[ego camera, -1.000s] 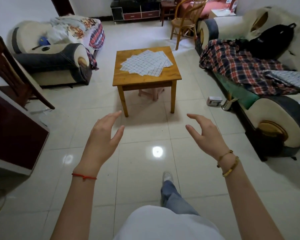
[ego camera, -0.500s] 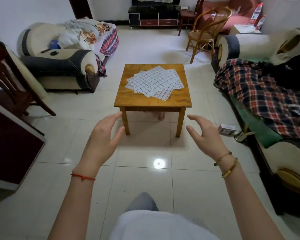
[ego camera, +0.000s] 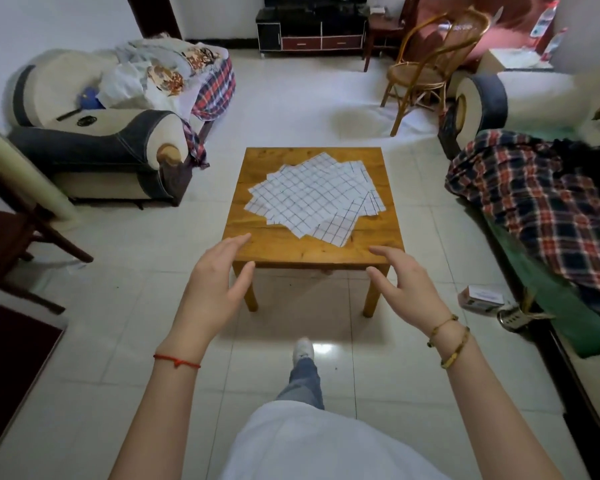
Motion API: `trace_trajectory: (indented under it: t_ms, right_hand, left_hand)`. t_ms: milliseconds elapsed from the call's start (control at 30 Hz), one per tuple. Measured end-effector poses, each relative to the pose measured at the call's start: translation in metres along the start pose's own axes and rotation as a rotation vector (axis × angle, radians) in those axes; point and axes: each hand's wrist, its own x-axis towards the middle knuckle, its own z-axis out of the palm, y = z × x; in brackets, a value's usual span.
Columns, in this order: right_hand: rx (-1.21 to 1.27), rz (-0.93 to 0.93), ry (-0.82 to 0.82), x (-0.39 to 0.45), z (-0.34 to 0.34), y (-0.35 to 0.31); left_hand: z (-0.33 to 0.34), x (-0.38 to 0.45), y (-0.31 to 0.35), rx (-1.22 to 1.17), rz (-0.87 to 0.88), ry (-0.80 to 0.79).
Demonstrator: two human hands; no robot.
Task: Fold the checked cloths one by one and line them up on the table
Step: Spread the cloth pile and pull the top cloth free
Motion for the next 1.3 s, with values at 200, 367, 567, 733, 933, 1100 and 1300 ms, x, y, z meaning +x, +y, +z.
trace_trajectory:
  t_ms: [200,367,567,733,933,1100,1300]
  right_hand:
    - [0.002,0.017,-0.007,0.131,0.002,0.010]
    - [0.020,0.052,-0.010,0.203,0.007,0.022]
    - [0.020,0.097,-0.058,0.259,0.019,0.045]
    - [0.032,0.094,-0.071,0.298,0.033,0.067]
    - [0.048,0.109,-0.126,0.343,0.047,0.096]
    - [0.042,0.130,-0.209,0.381,0.073,0.118]
    - [-0.026,0.137,-0.331,0.421,0.124,0.128]
  left_hand:
    - [0.008,0.135,-0.017,-0.006,0.062,0.018]
    - [0.018,0.210,-0.027,-0.016,0.067,-0.016]
    - [0.037,0.264,-0.043,-0.018,0.032,-0.041]
    - [0.060,0.300,-0.054,-0.037,0.006,-0.040]
    - [0.093,0.340,-0.068,-0.023,-0.039,-0.044]
    - [0.121,0.378,-0.096,0.010,-0.070,-0.109]
    - [0.146,0.422,-0.141,0.075,-0.080,-0.187]
